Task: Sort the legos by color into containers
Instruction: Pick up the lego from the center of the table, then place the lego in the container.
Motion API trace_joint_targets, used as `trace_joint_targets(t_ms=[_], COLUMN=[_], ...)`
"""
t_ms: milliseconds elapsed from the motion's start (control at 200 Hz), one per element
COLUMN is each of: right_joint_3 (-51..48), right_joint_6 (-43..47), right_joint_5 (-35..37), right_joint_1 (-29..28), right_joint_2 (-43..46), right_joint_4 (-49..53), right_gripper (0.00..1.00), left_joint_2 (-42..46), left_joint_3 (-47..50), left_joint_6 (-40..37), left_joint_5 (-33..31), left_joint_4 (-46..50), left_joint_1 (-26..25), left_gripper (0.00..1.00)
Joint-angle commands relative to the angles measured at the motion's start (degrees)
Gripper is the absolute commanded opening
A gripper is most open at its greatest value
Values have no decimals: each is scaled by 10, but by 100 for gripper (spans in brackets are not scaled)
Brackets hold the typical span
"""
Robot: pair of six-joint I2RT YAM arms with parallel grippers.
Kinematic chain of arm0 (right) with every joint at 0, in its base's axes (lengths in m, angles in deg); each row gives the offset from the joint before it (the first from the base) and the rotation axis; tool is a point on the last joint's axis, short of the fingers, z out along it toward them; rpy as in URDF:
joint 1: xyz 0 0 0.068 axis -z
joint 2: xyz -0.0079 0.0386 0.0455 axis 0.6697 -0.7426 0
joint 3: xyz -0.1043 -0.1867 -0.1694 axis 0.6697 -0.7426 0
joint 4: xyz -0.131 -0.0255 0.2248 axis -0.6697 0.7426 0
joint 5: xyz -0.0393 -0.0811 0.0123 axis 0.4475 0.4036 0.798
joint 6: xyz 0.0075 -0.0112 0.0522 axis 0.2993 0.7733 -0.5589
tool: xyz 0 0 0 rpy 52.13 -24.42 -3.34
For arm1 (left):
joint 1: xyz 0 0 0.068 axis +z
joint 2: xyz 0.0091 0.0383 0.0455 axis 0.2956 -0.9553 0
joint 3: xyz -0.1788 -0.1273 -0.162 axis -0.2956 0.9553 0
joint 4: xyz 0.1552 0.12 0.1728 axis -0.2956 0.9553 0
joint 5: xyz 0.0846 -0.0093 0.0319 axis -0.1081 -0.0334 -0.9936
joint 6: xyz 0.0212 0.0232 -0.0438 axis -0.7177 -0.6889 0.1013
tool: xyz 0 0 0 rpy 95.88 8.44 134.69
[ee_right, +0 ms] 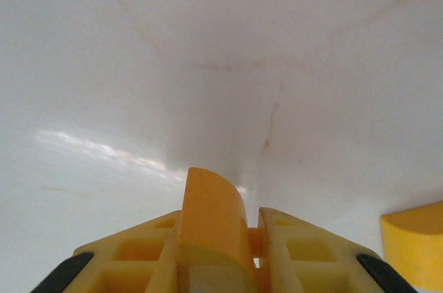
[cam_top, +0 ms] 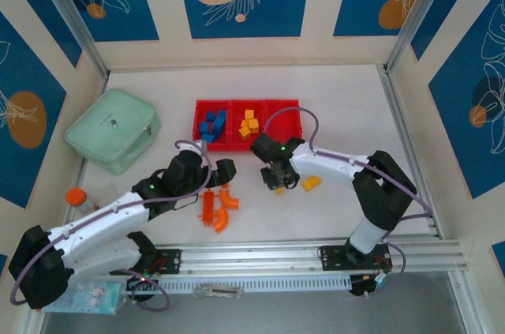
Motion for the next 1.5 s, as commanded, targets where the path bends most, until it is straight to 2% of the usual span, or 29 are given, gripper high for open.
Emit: trace_joint_targets(t_ms=[0, 220, 540, 745, 805, 875, 940, 1020, 1120, 1360, 1495], right_joint_3=[49, 163, 350, 490, 540, 592, 617, 605, 544, 308, 189], right_joint_6=[18, 48, 77, 94, 99, 104, 110, 112, 106, 74, 38], right_joint_5=[4, 23, 29, 42, 41, 33, 25, 22, 10, -2, -11], right_joint_1=[-5, -2, 68, 107, 115, 120, 120, 116, 117, 135, 154], right_joint_2=[12, -48, -202, -312, -344, -372, -378, -354, -293, -103, -17], right_joint_4=[5, -6, -24, -13, 3, 27, 41, 38, 19, -13, -2], right_gripper=[19, 18, 17, 17, 24, 36, 42, 50, 57, 69, 75], left_joint_2=[24, 70, 89, 67, 58, 50, 47, 47, 47, 44, 34], left_joint_3=[-2, -12, -16, -22, -27, -32, -36, -38, -37, -33, -30], left_joint_6=[-16, -41, -64, -71, -72, -73, -74, -74, -71, -66, -62], left_joint_5=[-18, -17, 42, 69, 74, 80, 82, 82, 86, 112, 111], left_joint_4=[14, 66, 93, 77, 75, 70, 69, 70, 68, 50, 38], left_joint_1=[2, 40, 128, 153, 155, 157, 157, 157, 157, 152, 131], left_gripper=[99, 99, 99, 99, 99, 99, 99, 99, 99, 99, 99])
